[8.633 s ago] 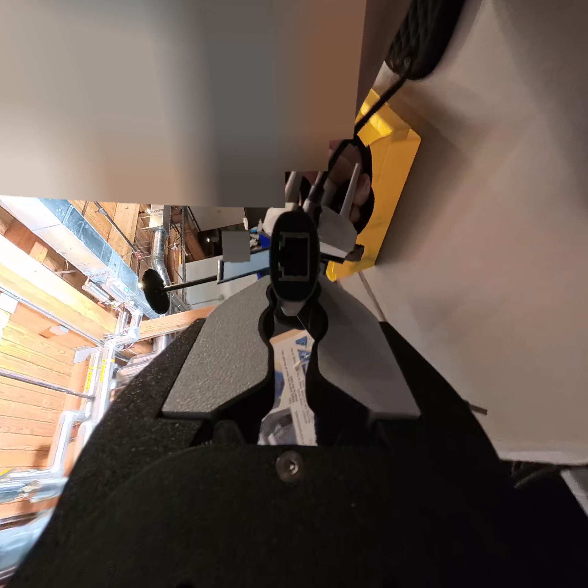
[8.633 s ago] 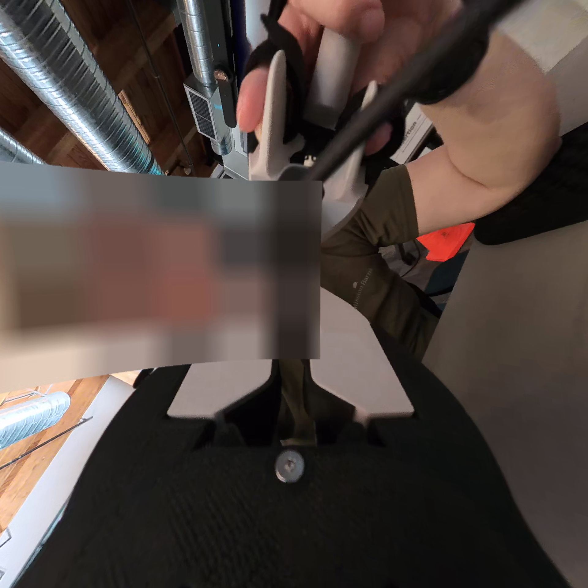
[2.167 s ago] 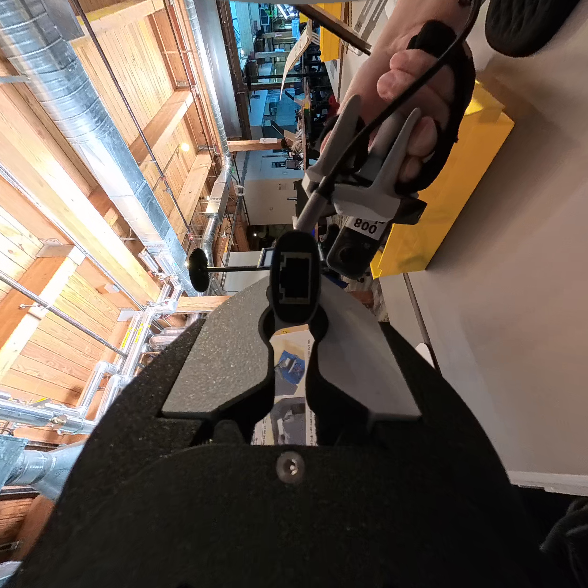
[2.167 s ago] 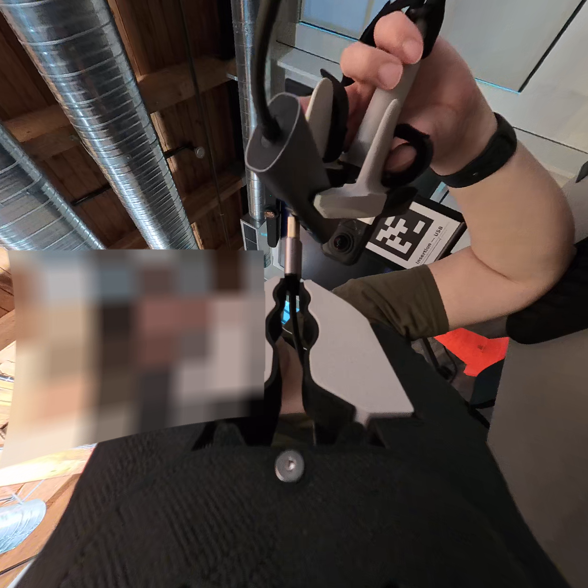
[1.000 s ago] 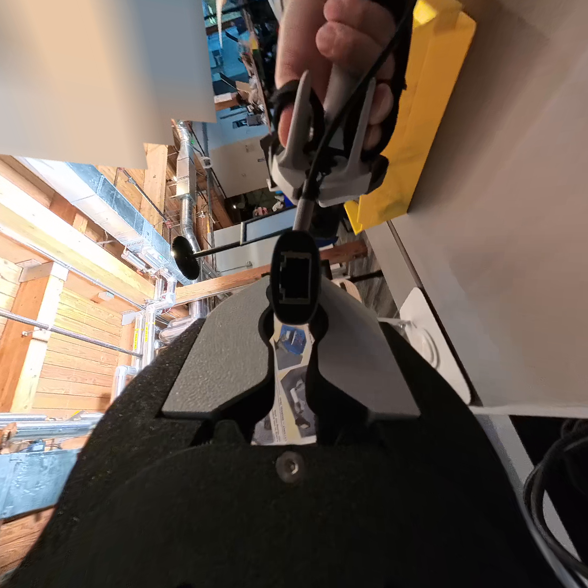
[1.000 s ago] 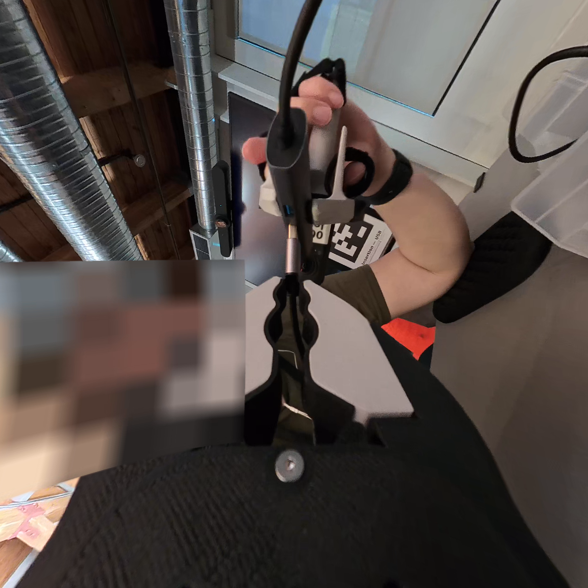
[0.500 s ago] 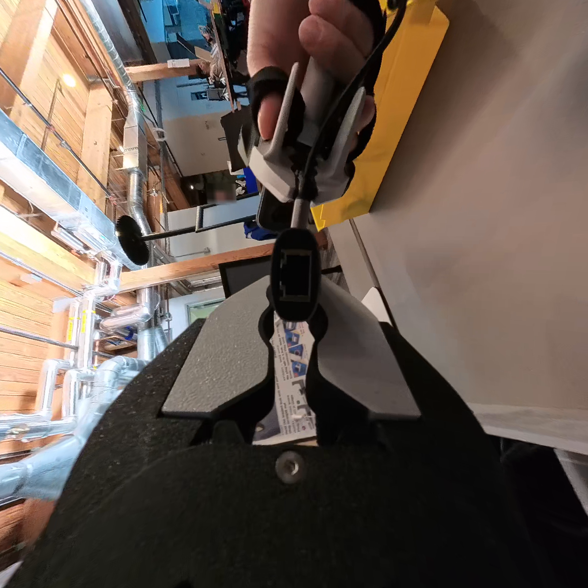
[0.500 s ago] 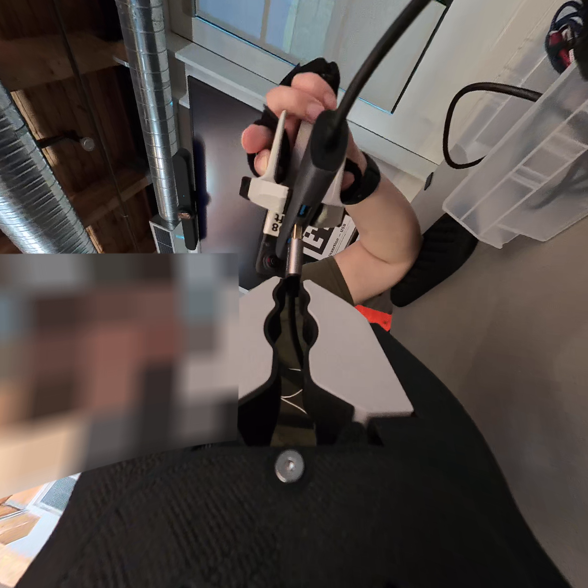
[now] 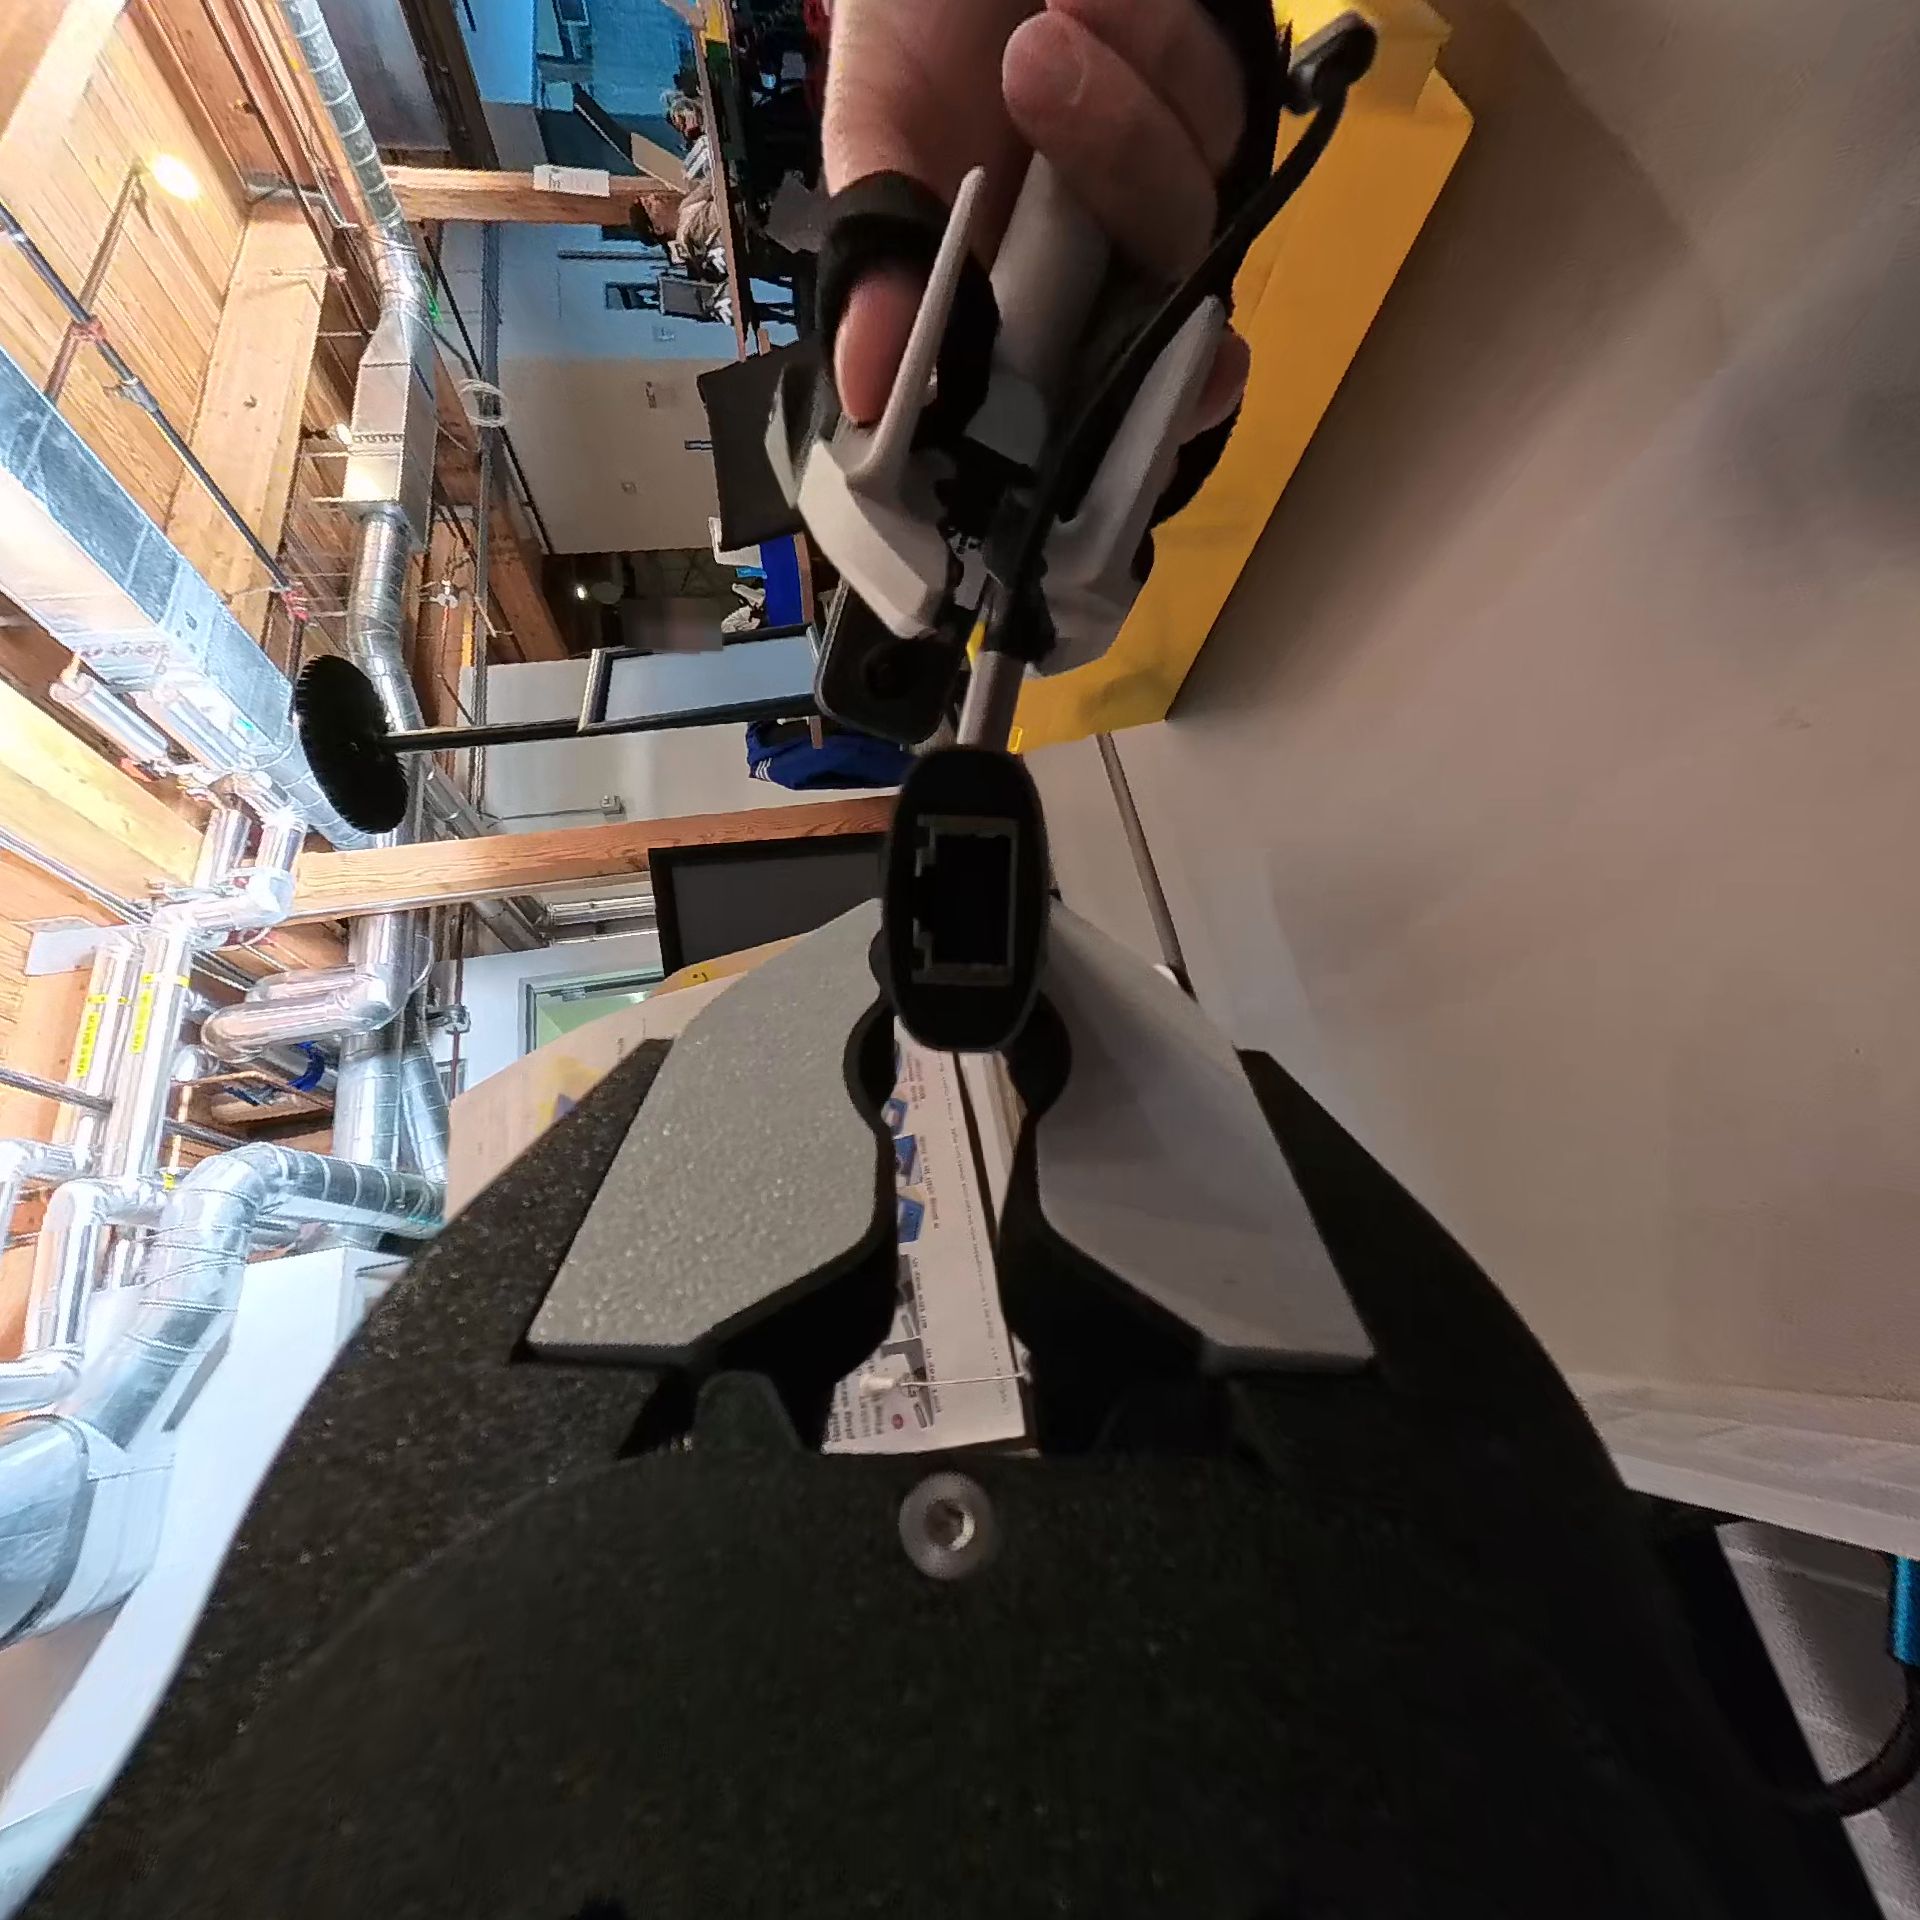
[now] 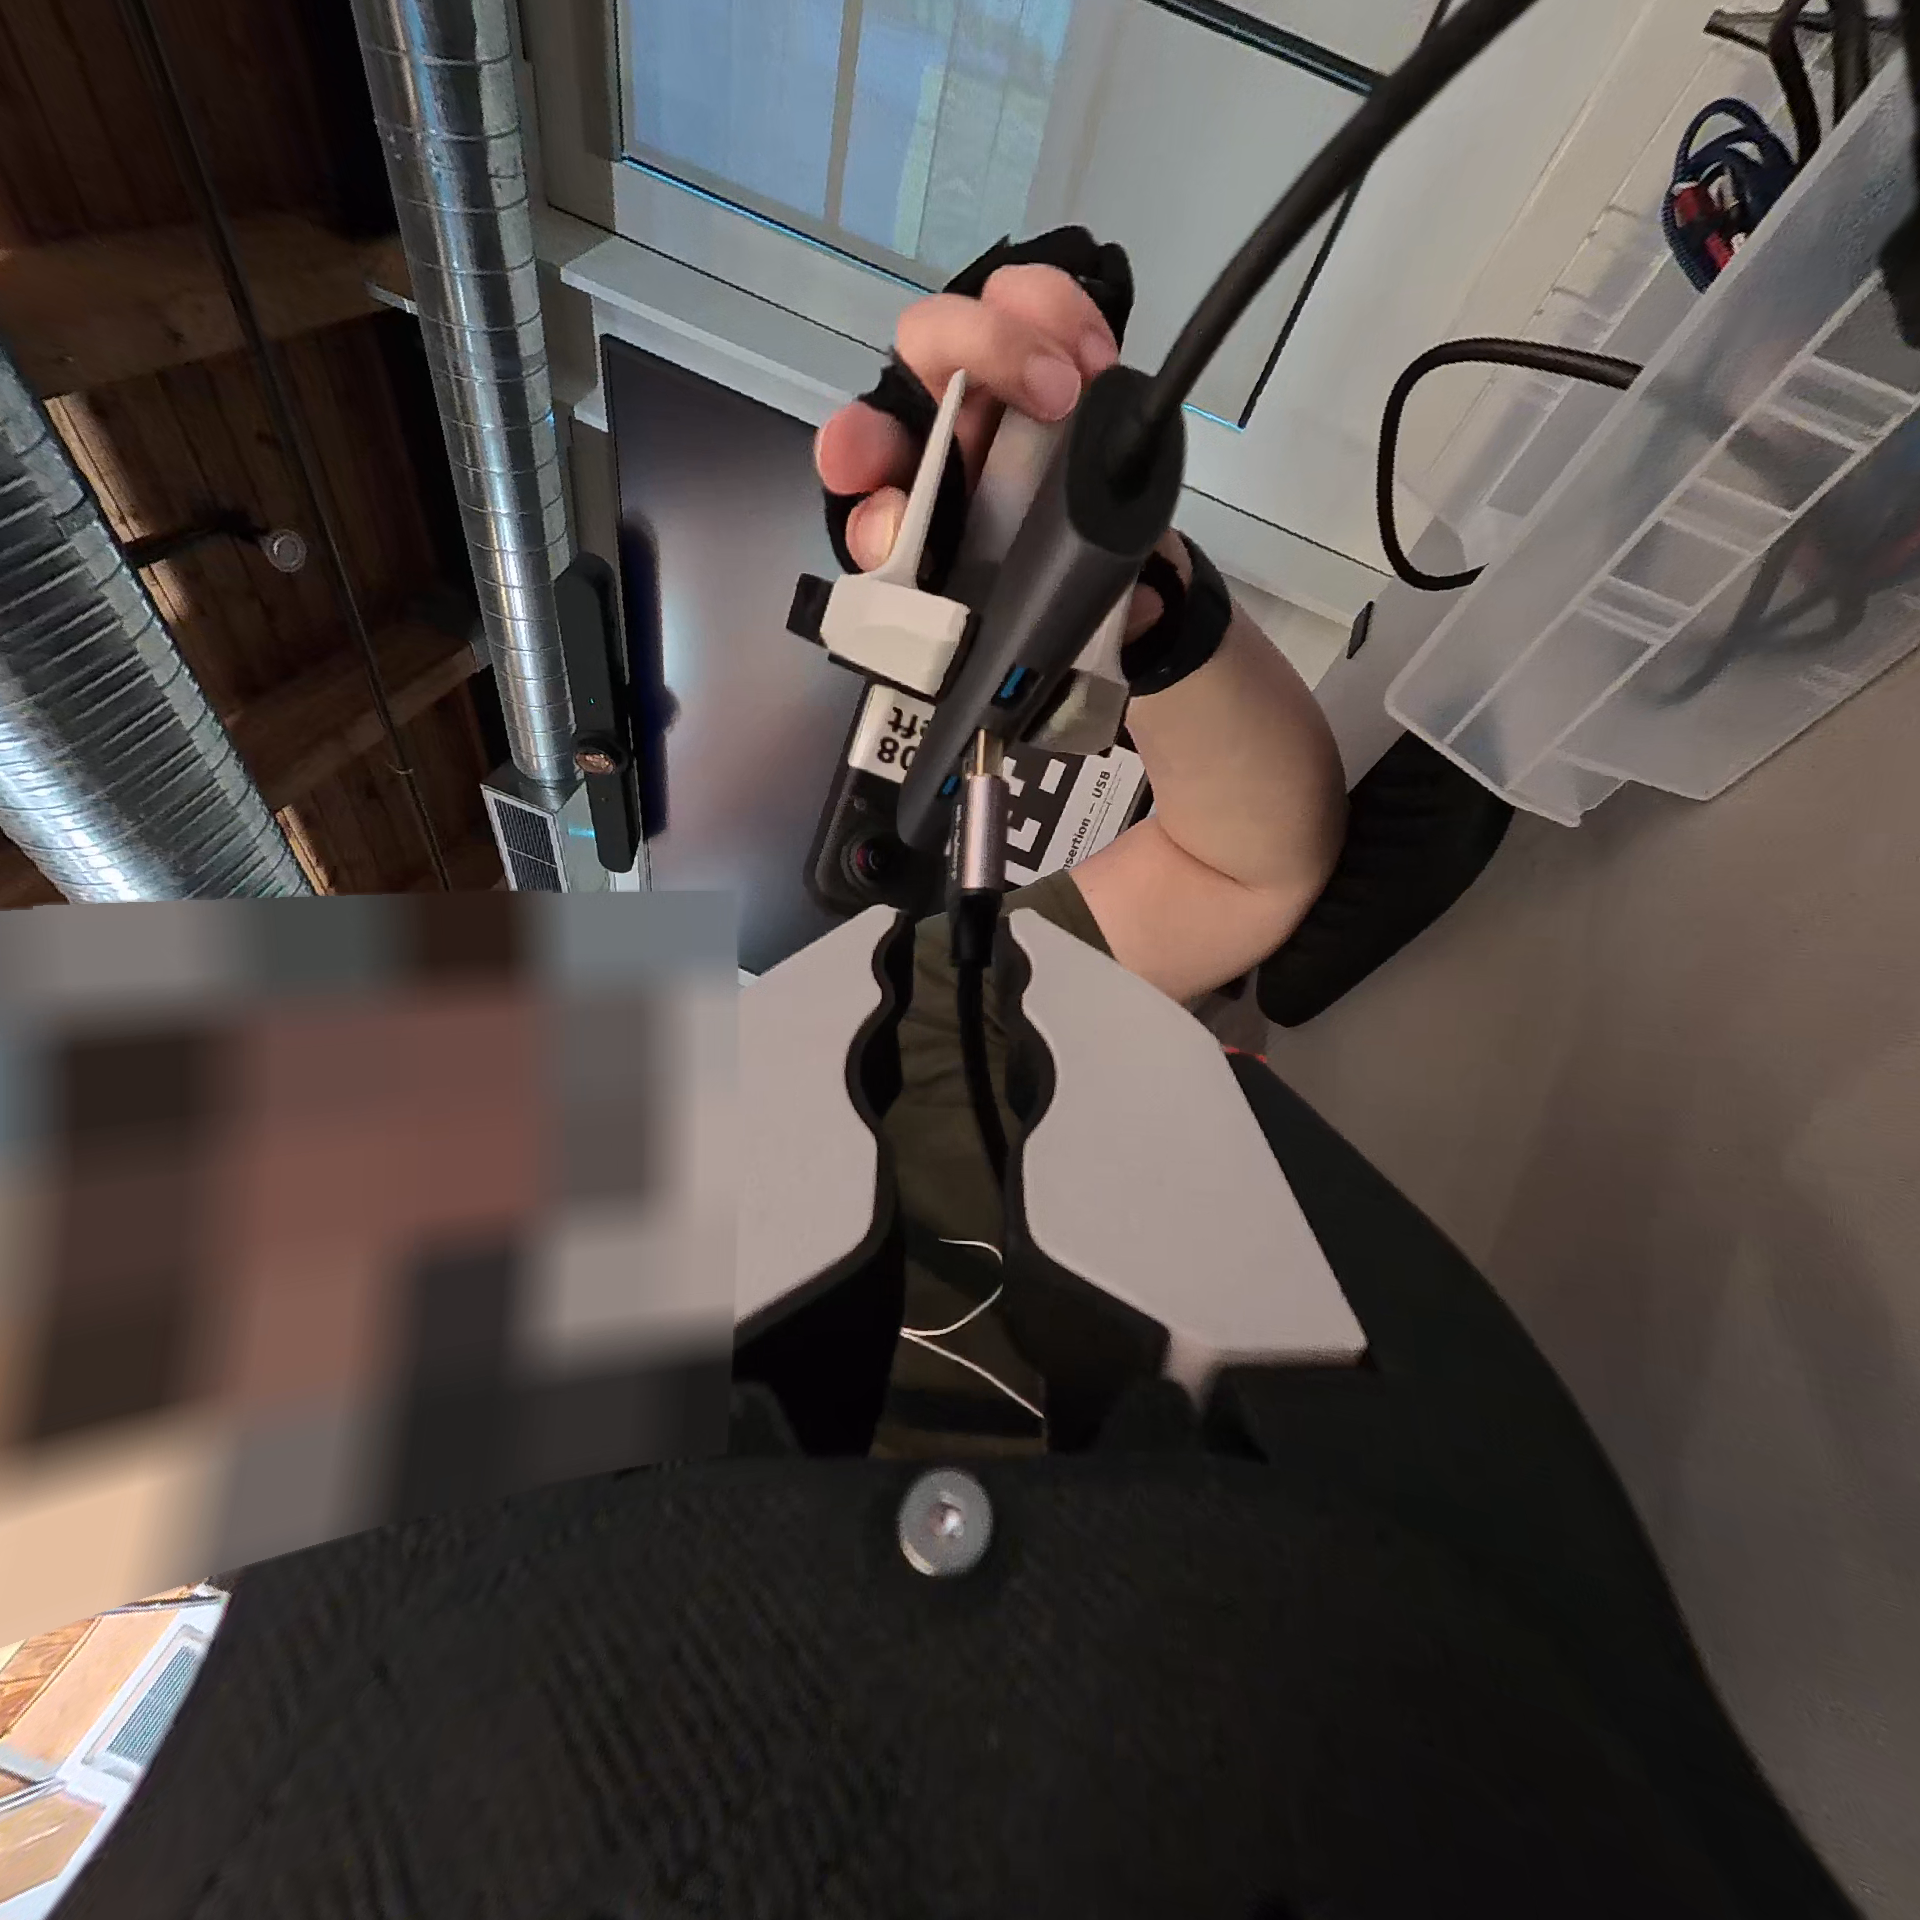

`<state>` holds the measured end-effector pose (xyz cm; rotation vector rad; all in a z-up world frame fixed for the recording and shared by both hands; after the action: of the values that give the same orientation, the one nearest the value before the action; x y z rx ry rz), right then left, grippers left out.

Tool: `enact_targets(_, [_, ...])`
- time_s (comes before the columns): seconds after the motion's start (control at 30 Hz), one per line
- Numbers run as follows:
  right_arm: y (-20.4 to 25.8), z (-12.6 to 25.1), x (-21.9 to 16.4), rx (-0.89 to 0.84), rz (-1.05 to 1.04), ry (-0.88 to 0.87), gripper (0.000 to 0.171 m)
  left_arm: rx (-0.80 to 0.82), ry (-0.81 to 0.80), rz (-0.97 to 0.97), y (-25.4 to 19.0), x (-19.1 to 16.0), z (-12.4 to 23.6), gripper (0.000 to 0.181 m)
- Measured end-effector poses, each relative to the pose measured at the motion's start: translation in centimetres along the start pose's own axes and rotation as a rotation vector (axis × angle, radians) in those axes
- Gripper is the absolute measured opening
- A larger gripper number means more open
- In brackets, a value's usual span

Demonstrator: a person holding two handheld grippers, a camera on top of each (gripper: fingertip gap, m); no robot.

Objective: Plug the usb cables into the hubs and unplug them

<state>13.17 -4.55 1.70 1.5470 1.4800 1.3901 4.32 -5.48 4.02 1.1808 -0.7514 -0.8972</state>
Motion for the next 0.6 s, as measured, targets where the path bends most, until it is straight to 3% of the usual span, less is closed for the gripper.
enact_targets(0.6, [0.8, -0.3, 0.2, -0.261, 0.378, 0.005, 0.029, -0.017, 0.02, 0.113, -0.5, -1.1, -0.6, 0.017])
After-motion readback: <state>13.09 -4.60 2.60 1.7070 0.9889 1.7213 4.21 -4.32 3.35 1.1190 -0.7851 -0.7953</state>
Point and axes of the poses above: each gripper's, where its closed fingertips meet, z back along the fingers, x out of its top, y = z × x across the jaws, the point moved 4 cm from there along z, back along the fingers, and after that the axes turned 12 degrees about -y, right-handed, at the moved point
